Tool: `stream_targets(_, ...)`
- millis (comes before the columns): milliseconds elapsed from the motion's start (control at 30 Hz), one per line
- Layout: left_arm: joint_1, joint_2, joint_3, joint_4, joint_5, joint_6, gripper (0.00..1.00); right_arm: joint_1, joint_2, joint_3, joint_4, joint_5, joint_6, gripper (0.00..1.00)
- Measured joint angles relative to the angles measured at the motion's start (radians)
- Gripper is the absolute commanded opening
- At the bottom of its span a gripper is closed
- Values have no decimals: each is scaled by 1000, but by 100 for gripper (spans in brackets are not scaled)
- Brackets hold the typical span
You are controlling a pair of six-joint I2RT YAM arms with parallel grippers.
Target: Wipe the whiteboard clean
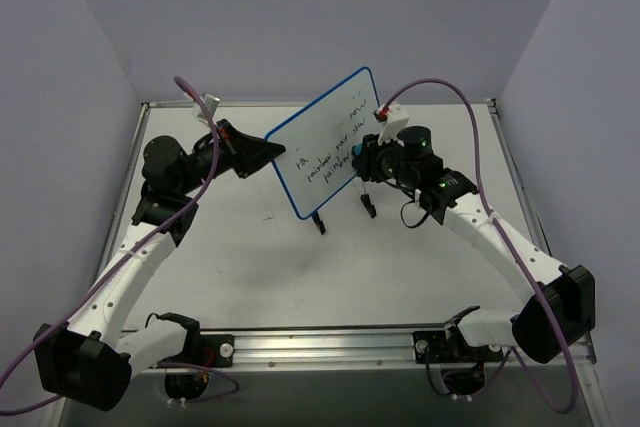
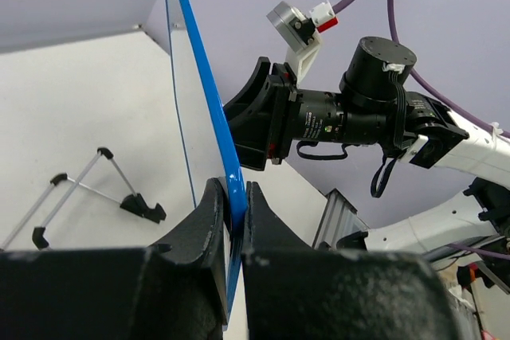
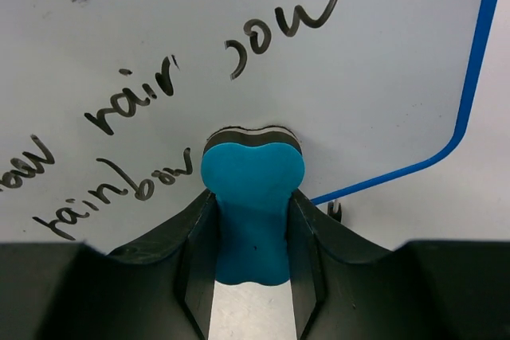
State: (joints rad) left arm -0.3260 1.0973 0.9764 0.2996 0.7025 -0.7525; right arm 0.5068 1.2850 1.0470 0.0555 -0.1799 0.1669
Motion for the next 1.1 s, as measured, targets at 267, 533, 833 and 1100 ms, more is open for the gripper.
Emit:
stream_targets(267, 2, -7, 0, 39, -10, -2, 2, -48, 88, 226, -37, -13, -44, 7)
stream_targets(533, 1, -15, 0, -14, 20, -60, 2, -68, 112, 298, 33, -20, -71, 7)
stream_targets(833, 1, -23, -12, -58, -14, -65, 2, -103, 103, 114, 87, -56, -66, 6)
stream_targets(1100, 1, -22, -23, -21, -15, -41, 2, -103, 46, -41, 31, -143, -64, 7)
